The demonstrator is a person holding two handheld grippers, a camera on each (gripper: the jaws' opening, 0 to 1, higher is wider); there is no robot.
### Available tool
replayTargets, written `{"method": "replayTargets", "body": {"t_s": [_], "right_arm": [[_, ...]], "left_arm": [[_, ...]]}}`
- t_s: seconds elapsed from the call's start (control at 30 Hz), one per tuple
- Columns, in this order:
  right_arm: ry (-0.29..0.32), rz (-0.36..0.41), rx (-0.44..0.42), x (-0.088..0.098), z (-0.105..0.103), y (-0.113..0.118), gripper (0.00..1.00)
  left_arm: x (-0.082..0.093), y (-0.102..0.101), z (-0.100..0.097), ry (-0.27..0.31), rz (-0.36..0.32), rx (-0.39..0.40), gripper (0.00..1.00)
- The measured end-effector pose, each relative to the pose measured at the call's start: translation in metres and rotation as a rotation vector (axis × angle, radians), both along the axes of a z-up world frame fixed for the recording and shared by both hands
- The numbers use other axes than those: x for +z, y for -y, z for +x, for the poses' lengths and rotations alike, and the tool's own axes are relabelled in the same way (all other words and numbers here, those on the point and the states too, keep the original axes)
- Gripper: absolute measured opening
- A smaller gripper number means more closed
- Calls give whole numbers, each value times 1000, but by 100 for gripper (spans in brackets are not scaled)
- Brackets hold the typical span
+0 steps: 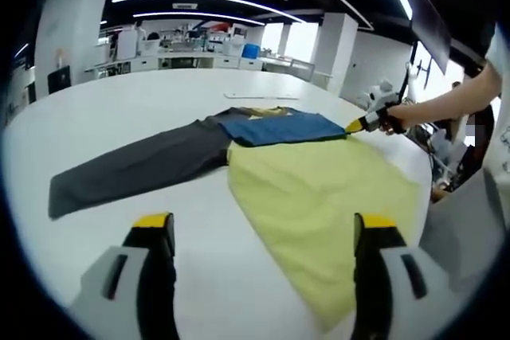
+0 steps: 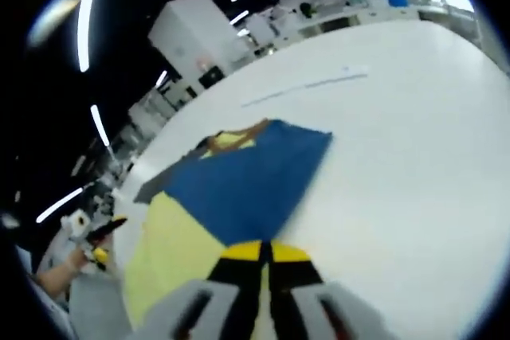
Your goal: Fold the garment on the visible template until the final outline fits inside the template.
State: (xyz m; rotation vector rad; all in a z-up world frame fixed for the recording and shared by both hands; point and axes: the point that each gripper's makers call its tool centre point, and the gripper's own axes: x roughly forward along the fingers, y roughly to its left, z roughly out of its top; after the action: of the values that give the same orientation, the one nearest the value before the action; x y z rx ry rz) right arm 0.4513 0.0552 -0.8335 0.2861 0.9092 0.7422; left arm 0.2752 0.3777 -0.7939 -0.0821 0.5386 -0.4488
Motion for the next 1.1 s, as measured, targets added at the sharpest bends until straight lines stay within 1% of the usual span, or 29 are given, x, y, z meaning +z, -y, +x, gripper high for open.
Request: {"method": "replayTargets", "body": {"t_s": [0.27, 0.67, 0.77, 0.8, 0.83, 0.87, 0.93, 1.0, 1.03, 1.1], "right_arm": [[38, -42, -36, 0, 9, 11, 0], [28, -29, -44, 1, 8, 11, 0], [40, -26, -32, 5, 6, 10, 0], [59, -19, -14, 8, 5, 9, 1], [64, -20, -11, 10, 4, 9, 3], [77, -15, 1, 13, 3, 8, 7], [109, -20, 37, 17, 1, 8, 12], [129, -19, 56, 20, 0, 8, 20], [154, -27, 76, 22, 1, 9, 26], [188, -44, 113, 26, -3, 9, 36]], "left_arm": [[0, 2, -1, -2, 1, -5, 90], [-1, 1, -1, -3, -1, -5, 90], [-1, 2, -2, -4, -2, -6, 90], [-2, 1, -2, -5, -2, -6, 90], [-2, 1, -2, -5, -2, -7, 91], [-2, 1, -2, -5, -3, -8, 91], [-2, 2, -2, -5, -5, -9, 91], [-2, 3, -2, -7, -6, -13, 91], [-2, 3, -2, -8, -8, -14, 91], [-3, 5, -2, -11, -13, -17, 91]]}}
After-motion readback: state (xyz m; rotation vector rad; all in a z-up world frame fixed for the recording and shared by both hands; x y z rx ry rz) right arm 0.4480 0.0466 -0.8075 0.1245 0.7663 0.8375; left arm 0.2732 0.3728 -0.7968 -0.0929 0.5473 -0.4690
